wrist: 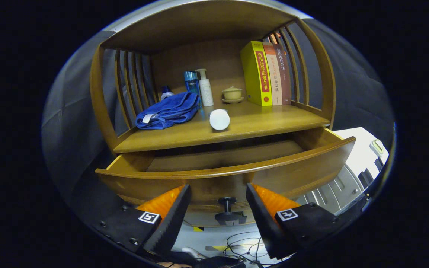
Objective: Pull open the drawer, take out the items inside it, and place them on the countertop above the cabinet.
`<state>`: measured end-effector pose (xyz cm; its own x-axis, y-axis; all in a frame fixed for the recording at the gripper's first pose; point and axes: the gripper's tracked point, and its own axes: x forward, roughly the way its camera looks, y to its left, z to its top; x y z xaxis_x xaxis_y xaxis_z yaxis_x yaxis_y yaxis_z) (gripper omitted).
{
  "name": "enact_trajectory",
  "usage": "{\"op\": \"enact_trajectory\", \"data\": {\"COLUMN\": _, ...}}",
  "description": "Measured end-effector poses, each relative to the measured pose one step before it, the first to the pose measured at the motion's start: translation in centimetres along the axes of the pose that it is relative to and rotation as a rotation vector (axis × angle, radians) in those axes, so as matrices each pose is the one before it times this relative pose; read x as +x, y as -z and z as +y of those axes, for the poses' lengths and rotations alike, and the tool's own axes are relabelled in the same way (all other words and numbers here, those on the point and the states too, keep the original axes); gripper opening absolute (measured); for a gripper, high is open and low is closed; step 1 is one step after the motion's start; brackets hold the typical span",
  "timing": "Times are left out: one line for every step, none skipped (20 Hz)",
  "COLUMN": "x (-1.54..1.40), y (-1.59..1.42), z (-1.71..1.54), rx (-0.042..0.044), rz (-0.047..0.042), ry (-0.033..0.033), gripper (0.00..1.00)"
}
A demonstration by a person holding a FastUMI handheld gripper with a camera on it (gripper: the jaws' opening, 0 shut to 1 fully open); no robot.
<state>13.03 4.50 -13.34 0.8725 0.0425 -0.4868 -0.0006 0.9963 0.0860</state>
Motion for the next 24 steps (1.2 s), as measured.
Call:
{"op": "enact_trajectory", "data": {"x": 0.762, "y": -0.295, "z": -0.014, "rx": -0.00074, "rz": -0.00534, "ry": 0.00057, "gripper": 0.99}}
{"op": "enact_trajectory", "data": {"x": 0.5, "y": -0.269, "z": -0.006, "rx": 0.00048, "rz": -0.00898, "ry": 0.00049, "gripper": 0.99}}
{"op": "enact_trajectory", "data": {"x": 0.71, "y": -0.277, "z": -0.095, "rx": -0.00043, "rz": -0.00014, "ry": 0.00157, "gripper": 0.98}}
{"op": "enact_trajectory", "data": {"x": 0.504, "y": -0.301, "z": -0.018, "rx": -0.00202, "rz": -0.00515, "ry": 0.00019, "gripper": 0.98}}
{"op": "enact_trajectory", "data": {"x": 0.526, "y": -0.189, "z": -0.085, "rx": -0.00362, "rz": 0.00166, "ry": 0.00198, "gripper": 0.97}}
{"op": "enact_trajectory", "data": {"x": 0.468, "y": -0.232, "z": -0.005, "rx": -0.00094, "rz": -0.00463, "ry": -0.00042, "gripper": 0.97}}
{"op": "enact_trajectory", "data": {"x": 0.456, "y": -0.173, "z": 0.002, "rx": -0.00045, "rz": -0.00019, "ry": 0.00024, "gripper": 0.96}}
{"op": "enact_trajectory", "data": {"x": 0.38, "y": -0.179, "z": -0.028, "rx": -0.00116, "rz": -0.00274, "ry": 0.00052, "gripper": 0.96}}
{"op": "enact_trajectory", "data": {"x": 0.366, "y": -0.136, "z": -0.01, "rx": -0.00173, "rz": 0.00039, "ry": -0.00016, "gripper": 0.96}}
{"op": "enact_trajectory", "data": {"x": 0.362, "y": -0.2, "z": 0.02, "rx": 0.00034, "rz": -0.00411, "ry": 0.00008, "gripper": 0.96}}
{"op": "enact_trajectory", "data": {"x": 0.419, "y": -0.03, "z": -0.07, "rx": -0.00043, "rz": -0.00088, "ry": 0.00257, "gripper": 0.96}}
{"op": "enact_trajectory", "data": {"x": 0.228, "y": -0.095, "z": -0.044, "rx": -0.00338, "rz": -0.00247, "ry": 0.00196, "gripper": 0.96}}
{"op": "enact_trajectory", "data": {"x": 0.322, "y": -0.128, "z": 0.011, "rx": -0.0053, "rz": -0.00424, "ry": 0.00146, "gripper": 0.96}}
{"op": "enact_trajectory", "data": {"x": 0.021, "y": 0.087, "z": -0.019, "rx": -0.00062, "rz": 0.00456, "ry": 0.00192, "gripper": 0.96}}
{"op": "enact_trajectory", "data": {"x": -0.051, "y": -0.01, "z": 0.035, "rx": 0.00116, "rz": -0.00258, "ry": -0.00052, "gripper": 0.96}}
{"op": "enact_trajectory", "data": {"x": 0.065, "y": -0.06, "z": -0.056, "rx": -0.00187, "rz": -0.00159, "ry": -0.00105, "gripper": 0.96}}
{"op": "enact_trajectory", "data": {"x": 0.011, "y": 0.169, "z": -0.055, "rx": 0.00343, "rz": 0.00547, "ry": 0.00018, "gripper": 0.96}}
{"op": "enact_trajectory", "data": {"x": -0.089, "y": 0.043, "z": 0.038, "rx": 0.00377, "rz": 0.0007, "ry": -0.004, "gripper": 0.96}}
{"op": "enact_trajectory", "data": {"x": 0.029, "y": 0.035, "z": 0.076, "rx": -0.00236, "rz": -0.00008, "ry": -0.01039, "gripper": 0.97}}
{"op": "enact_trajectory", "data": {"x": -0.22, "y": 0.086, "z": 0.106, "rx": -0.00064, "rz": 0.00161, "ry": -0.0128, "gripper": 0.97}}
{"op": "enact_trajectory", "data": {"x": -0.351, "y": -0.1, "z": -0.023, "rx": 0.00336, "rz": -0.00323, "ry": -0.00343, "gripper": 0.97}}
{"op": "enact_trajectory", "data": {"x": -0.458, "y": -0.344, "z": 0.016, "rx": 0.00294, "rz": -0.01492, "ry": -0.00596, "gripper": 0.97}}
{"op": "enact_trajectory", "data": {"x": -0.537, "y": -0.35, "z": 0.005, "rx": -0.0046, "rz": -0.01198, "ry": -0.00138, "gripper": 0.97}}
{"op": "enact_trajectory", "data": {"x": -0.691, "y": -0.365, "z": -0.121, "rx": -0.00688, "rz": -0.0139, "ry": -0.00067, "gripper": 0.97}}
